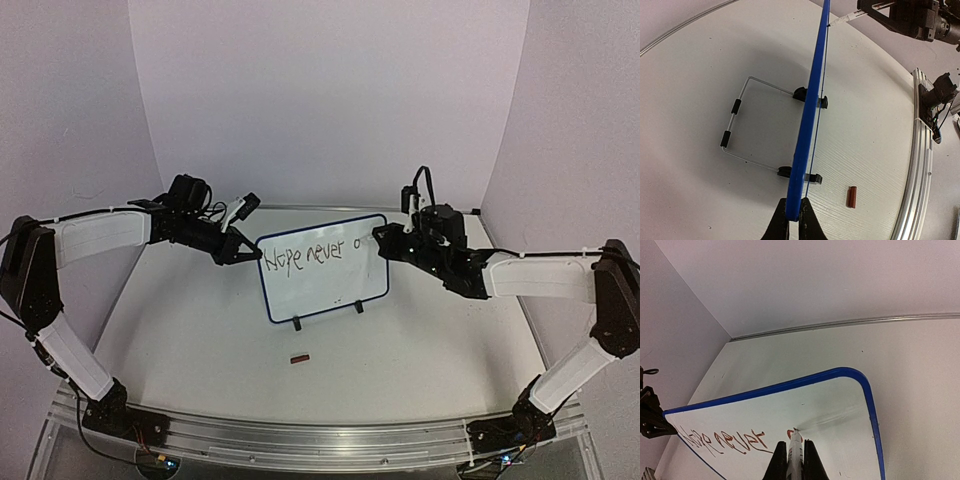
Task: Write a sentence on the whiteboard
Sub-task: Write on the whiteboard with the whiteboard marker without the cap.
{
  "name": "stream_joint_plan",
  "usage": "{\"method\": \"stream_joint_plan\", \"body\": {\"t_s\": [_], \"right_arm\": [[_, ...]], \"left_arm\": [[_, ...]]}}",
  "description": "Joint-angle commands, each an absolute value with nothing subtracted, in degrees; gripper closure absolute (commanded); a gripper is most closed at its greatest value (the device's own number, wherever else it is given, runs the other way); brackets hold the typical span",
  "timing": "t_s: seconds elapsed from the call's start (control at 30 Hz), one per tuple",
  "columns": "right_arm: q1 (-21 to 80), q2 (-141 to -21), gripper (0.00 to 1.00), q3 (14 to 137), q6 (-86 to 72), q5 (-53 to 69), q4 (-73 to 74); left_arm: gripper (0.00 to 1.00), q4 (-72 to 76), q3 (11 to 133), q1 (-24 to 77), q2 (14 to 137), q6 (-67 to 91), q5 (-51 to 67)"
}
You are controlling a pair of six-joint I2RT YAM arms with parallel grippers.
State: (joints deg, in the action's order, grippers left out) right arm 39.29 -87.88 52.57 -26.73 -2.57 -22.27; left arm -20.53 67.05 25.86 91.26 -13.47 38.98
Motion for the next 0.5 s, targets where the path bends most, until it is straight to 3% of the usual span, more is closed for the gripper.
{"method": "stream_joint_plan", "body": {"t_s": [0.0, 0.47], "right_arm": [[39.20, -87.56, 1.00, 50.85, -28.15, -3.68, -22.48], [39.77, -91.12, 1.00, 50.78, -28.92, -2.91, -22.44]], "left_arm": [[1.00, -21.85, 67.24, 26.24, 92.92, -16.30, 34.96], [1.00, -21.87, 67.24, 26.27, 92.68, -16.29, 34.99]]}}
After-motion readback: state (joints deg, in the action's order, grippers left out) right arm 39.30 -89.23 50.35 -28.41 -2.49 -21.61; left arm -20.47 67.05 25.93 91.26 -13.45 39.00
